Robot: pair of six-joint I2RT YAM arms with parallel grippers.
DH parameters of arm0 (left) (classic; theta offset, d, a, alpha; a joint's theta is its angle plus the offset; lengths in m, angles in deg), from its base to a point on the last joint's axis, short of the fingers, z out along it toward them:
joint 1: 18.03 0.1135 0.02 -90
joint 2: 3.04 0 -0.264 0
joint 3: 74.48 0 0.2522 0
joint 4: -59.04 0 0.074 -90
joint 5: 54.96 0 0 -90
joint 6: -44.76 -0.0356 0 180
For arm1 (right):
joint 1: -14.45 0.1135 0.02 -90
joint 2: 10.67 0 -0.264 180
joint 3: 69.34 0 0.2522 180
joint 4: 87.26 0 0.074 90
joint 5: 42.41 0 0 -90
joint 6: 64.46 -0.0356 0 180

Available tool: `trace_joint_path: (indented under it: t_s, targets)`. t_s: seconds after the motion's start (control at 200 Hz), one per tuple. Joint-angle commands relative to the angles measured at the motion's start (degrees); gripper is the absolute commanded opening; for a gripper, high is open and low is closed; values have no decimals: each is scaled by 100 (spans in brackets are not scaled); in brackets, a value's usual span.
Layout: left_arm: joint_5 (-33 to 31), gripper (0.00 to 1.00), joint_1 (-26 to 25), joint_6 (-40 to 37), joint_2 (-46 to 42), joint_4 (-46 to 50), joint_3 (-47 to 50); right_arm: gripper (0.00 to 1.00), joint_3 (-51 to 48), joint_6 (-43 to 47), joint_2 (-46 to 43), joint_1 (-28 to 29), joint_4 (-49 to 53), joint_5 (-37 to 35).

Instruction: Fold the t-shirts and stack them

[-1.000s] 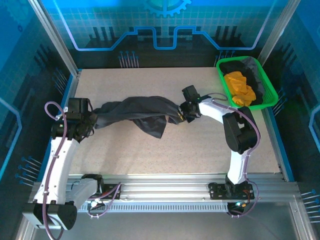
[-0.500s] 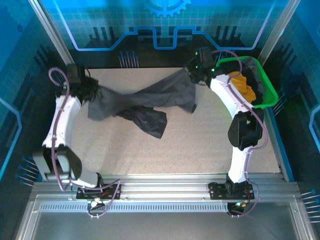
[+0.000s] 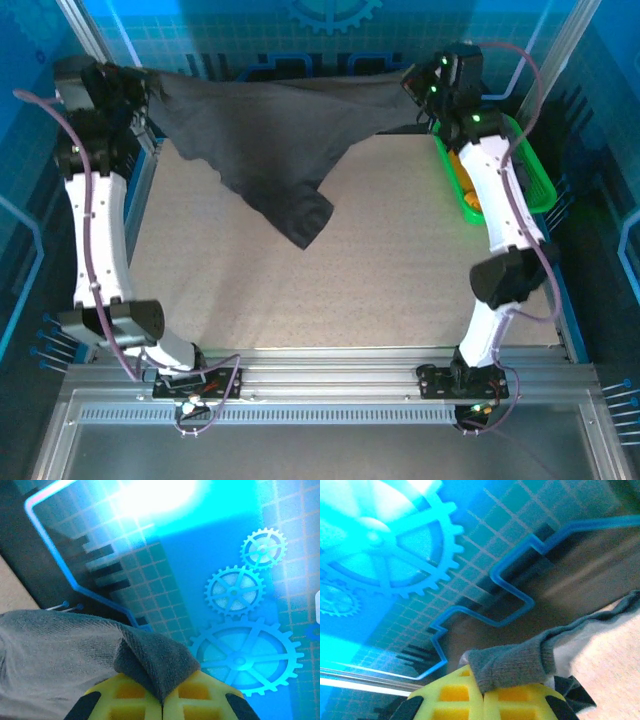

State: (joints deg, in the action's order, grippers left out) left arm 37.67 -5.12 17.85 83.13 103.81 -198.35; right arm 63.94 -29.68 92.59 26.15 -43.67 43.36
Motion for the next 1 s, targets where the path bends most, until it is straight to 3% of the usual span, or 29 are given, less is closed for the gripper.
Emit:
trace_joint_path:
  t_s: [0.0, 0.12, 0.22, 0.295, 0.375, 0.455, 0.57, 0.76, 0.995]
  targets:
    - [-529, 0, -205, 155, -834, 461, 1388, 0, -1682, -133, -1074, 97, 479, -596]
    - [-711, 0, -562, 159, -1876, 1013, 3325, 0, -3895, -454, -2024, 244, 709, -868]
    - [-670, 0, -810, 155, -2414, 1218, 4853, 0, -4966, -325, -2000, 69, 592, -666]
    - [-422, 0, -891, 192, -2549, 1105, 5762, 18, -5047, 1, -1408, -189, 419, -196]
    - [-95, 0, -977, 112, -2433, 766, 6411, 42, -4471, 272, -501, -303, 1014, -174]
    - [-29, 0, -1099, -29, -2181, 933, 6529, 55, -4014, 258, 4, -346, 1757, -258]
    - [-91, 0, -1249, -194, -2173, 1092, 6486, 66, -4507, 13, -522, -236, 1699, -686]
    - [-169, 0, -1282, -333, -2301, 1291, 6387, 64, -5658, -213, -1673, -60, 1773, -781]
    - [-209, 0, -1335, -365, -2287, 1343, 6333, 69, -7040, -862, -2594, 281, 1878, 106]
